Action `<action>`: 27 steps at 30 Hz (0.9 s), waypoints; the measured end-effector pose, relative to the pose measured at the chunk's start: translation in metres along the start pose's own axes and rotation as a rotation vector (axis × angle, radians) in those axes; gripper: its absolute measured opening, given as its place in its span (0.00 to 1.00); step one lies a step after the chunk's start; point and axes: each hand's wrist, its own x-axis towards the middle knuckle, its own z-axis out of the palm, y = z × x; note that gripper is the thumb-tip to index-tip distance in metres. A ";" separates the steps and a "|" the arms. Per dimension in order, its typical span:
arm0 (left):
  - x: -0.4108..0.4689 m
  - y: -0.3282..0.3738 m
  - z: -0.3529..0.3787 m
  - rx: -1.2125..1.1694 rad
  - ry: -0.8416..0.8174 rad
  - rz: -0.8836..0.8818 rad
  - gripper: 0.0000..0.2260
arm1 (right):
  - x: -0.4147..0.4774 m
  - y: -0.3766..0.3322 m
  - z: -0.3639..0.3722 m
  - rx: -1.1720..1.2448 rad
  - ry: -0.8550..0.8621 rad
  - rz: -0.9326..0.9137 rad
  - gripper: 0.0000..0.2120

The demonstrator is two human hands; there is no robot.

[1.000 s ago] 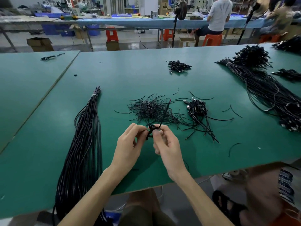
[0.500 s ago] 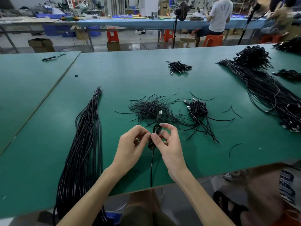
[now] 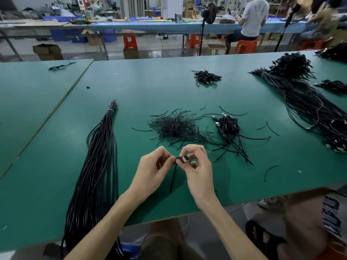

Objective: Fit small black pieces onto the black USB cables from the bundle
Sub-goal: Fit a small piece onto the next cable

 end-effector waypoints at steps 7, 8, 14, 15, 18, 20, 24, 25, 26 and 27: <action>0.001 0.003 -0.002 -0.070 0.080 -0.078 0.10 | -0.003 -0.002 0.004 -0.186 -0.047 -0.124 0.19; 0.001 0.003 -0.003 -0.081 0.099 -0.083 0.10 | -0.003 -0.003 0.005 -0.203 -0.068 -0.119 0.18; 0.001 0.000 -0.004 -0.124 0.185 -0.099 0.10 | -0.001 -0.007 0.006 -0.184 -0.154 -0.016 0.16; 0.001 0.000 -0.005 -0.128 0.179 -0.086 0.10 | -0.001 -0.007 0.006 -0.163 -0.165 0.013 0.15; 0.000 0.000 -0.004 -0.139 0.150 -0.048 0.09 | -0.002 -0.008 0.006 -0.112 -0.162 0.103 0.13; 0.000 0.000 -0.004 -0.123 0.154 -0.021 0.08 | -0.002 -0.008 0.006 -0.098 -0.159 0.142 0.11; 0.000 0.000 -0.004 -0.096 0.185 0.045 0.06 | -0.004 -0.014 0.005 0.030 -0.164 0.184 0.12; 0.000 0.000 -0.003 -0.079 0.181 0.066 0.05 | -0.004 -0.015 0.006 0.076 -0.154 0.204 0.15; 0.000 -0.001 -0.003 -0.057 0.175 0.085 0.05 | -0.003 -0.017 0.006 0.113 -0.141 0.229 0.20; 0.000 -0.001 -0.002 -0.037 0.166 0.100 0.05 | -0.003 -0.017 0.006 0.145 -0.128 0.254 0.24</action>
